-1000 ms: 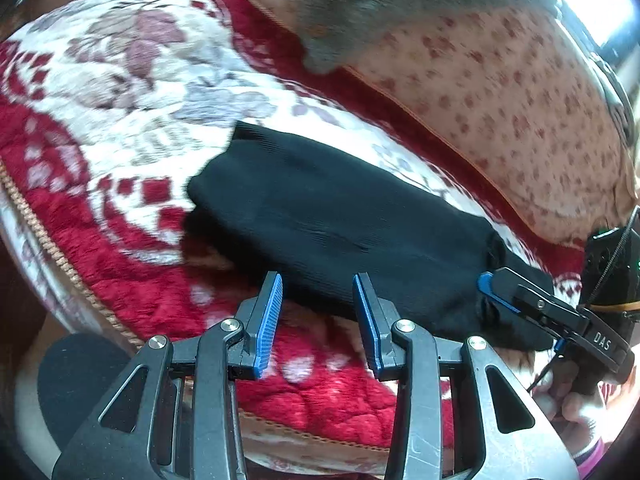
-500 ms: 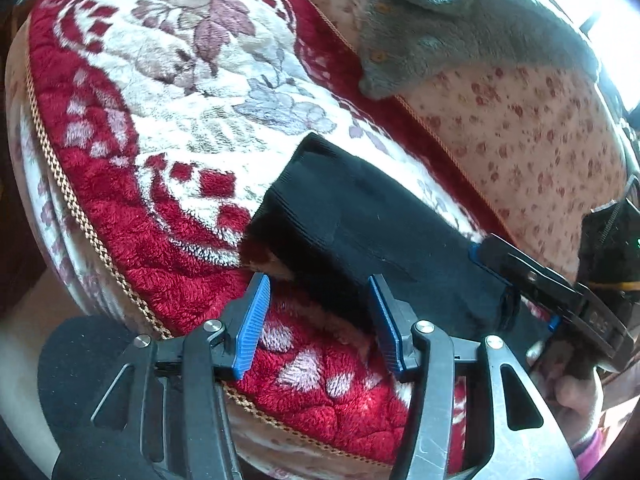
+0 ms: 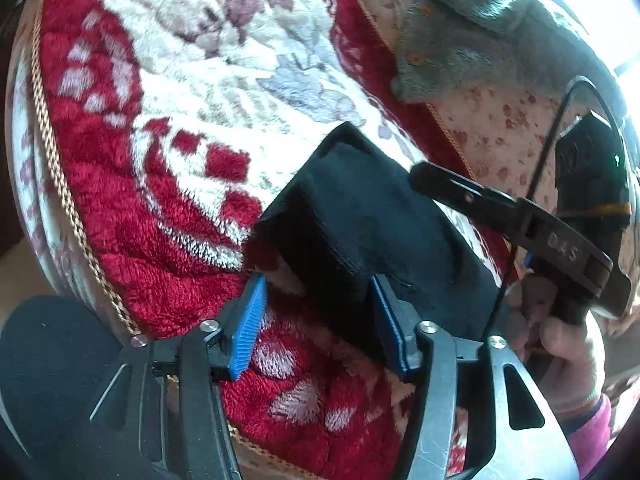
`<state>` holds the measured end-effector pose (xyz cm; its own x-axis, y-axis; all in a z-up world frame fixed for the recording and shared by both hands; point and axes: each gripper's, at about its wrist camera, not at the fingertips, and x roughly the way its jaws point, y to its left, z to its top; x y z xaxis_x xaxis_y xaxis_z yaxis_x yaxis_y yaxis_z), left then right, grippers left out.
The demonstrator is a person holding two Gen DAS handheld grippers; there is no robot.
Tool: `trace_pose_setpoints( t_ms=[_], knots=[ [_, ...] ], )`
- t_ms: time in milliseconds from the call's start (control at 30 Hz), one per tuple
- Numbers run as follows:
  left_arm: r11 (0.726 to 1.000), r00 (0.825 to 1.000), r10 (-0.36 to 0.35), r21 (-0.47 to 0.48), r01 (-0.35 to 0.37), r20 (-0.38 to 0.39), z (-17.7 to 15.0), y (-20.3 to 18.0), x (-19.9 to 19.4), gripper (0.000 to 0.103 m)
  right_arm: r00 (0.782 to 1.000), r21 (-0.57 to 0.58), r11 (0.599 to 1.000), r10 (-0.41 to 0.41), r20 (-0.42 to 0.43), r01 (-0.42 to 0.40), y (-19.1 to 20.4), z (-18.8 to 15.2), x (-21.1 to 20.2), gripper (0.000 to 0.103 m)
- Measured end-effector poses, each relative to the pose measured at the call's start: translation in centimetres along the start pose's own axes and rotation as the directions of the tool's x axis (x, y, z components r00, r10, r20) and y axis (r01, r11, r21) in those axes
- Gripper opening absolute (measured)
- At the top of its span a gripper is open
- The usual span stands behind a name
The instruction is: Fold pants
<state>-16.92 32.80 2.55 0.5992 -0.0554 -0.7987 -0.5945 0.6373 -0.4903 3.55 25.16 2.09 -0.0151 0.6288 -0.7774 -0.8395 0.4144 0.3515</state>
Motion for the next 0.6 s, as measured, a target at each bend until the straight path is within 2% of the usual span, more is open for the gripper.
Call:
trace_pose_setpoints(
  t_ms=[200, 300, 367, 433, 467, 533, 600],
  knots=[
    [1.0, 1.0, -0.008, -0.021, 0.009, 0.03, -0.3, -0.3, 1.1, 0.065, 0.998, -0.115, 0.993, -0.027, -0.058, 0.02, 0.4, 2.0, 3.0, 0.067],
    [1.0, 0.999, 0.002, -0.01, -0.002, 0.054, -0.7, -0.7, 1.5, 0.07, 0.996, -0.156, 0.988, -0.033, -0.086, 0.019, 0.5, 2.7, 4.5, 0.067],
    [1.0, 0.998, -0.001, 0.004, 0.0, 0.067, -0.9, -1.0, 1.7, 0.078, 0.993, -0.193, 0.981, -0.037, -0.108, 0.015, 0.9, 3.0, 5.5, 0.067],
    [1.0, 0.997, -0.007, 0.006, 0.006, 0.08, -0.9, -1.1, 1.9, 0.08, 0.989, -0.222, 0.975, -0.038, -0.14, 0.006, 1.3, 3.2, 6.6, 0.067],
    [1.0, 0.996, -0.003, 0.007, 0.003, 0.085, -0.9, -1.2, 2.1, 0.08, 0.987, -0.233, 0.972, -0.045, -0.153, 0.008, 1.5, 3.2, 7.1, 0.065],
    [1.0, 0.996, -0.009, 0.018, 0.007, 0.094, -0.8, -1.1, 2.2, 0.08, 0.987, -0.247, 0.969, -0.059, -0.151, 0.02, 1.8, 3.2, 7.9, 0.052],
    [1.0, 0.994, -0.015, 0.018, 0.013, 0.109, -0.8, -0.9, 2.1, 0.073, 0.987, -0.266, 0.963, -0.077, -0.138, 0.038, 1.9, 3.2, 8.0, 0.045]
  ],
)
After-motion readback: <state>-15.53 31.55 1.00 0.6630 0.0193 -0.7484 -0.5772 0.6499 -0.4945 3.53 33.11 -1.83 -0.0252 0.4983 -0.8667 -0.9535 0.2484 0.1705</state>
